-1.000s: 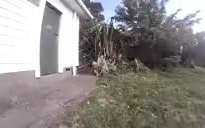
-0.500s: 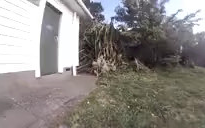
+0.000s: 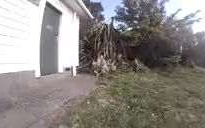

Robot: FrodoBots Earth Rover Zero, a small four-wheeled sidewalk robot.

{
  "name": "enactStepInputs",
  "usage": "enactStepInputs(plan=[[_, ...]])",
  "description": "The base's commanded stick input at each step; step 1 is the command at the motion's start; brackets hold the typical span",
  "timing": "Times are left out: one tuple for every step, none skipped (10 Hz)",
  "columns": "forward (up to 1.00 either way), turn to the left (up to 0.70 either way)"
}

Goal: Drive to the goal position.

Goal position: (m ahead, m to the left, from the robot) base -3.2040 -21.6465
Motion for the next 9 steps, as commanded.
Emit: enactStepInputs(plan=[[0.02, 0.00], [0.04, 0.00], [0.04, 0.00], [0.04, 0.00], [0.00, 0.00], [0.00, 0.00], [0.00, 0.00], [0.00, 0.00], [0.00, 0.00]])
